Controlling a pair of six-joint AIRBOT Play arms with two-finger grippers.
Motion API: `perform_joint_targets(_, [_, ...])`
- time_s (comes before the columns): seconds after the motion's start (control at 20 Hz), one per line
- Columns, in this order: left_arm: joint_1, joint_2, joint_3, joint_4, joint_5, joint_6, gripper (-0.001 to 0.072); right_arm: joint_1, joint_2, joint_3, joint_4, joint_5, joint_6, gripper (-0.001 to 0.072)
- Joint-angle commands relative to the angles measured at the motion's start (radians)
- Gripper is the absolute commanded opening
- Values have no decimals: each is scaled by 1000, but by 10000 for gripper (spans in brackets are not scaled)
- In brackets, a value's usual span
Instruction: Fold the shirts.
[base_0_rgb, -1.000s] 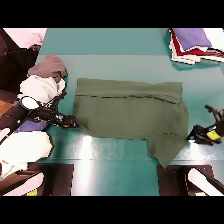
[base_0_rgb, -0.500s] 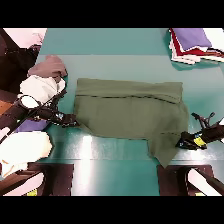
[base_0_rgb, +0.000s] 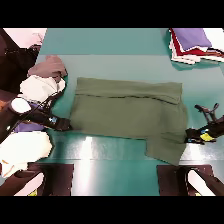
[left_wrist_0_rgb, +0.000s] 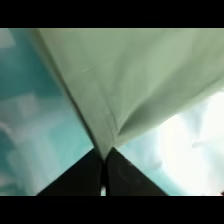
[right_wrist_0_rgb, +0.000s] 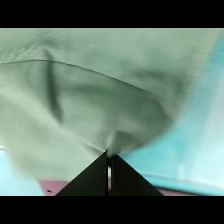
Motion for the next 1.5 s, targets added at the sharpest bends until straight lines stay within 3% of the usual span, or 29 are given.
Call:
perform_joint_targets(0.0, [0, 156, -31, 61, -179, -81, 21, -38, 136, 60, -80, 104, 14, 16])
perform_joint_targets(0.1, [0, 205, -21, 23, -219, -102, 21, -45, 199, 87, -67, 72, 48, 16])
perform_joint_targets(0.25, [0, 178, 66, 7, -114, -100, 21, 8, 160, 183, 9, -13, 50, 16])
perform_joint_targets(0.55, [1, -87, 247, 44, 185, -89, 22, 162, -235, 454, 7, -162, 50, 16])
perform_joint_targets(0.85, [1, -383, 404, 37, 304, -91, 22, 169, -550, 696, 95, -216, 53, 16])
perform_joint_targets(1.1, [1, -458, 450, 30, 435, -100, 26, 169, -716, 874, 216, -248, 55, 31])
perform_joint_targets(1.15, [2, -457, 452, 30, 464, -103, 250, 166, -743, 904, 260, -248, 56, 188])
perform_joint_targets(1.2, [2, -457, 459, 30, 472, -112, 596, 154, -765, 931, 306, -247, 56, 359])
perform_joint_targets(1.25, [2, -456, 474, 31, 460, -131, 672, 142, -780, 955, 353, -244, 54, 380])
perform_joint_targets(1.45, [1, -455, 586, 31, 245, -131, 643, 56, -740, 927, 371, -155, -7, 380])
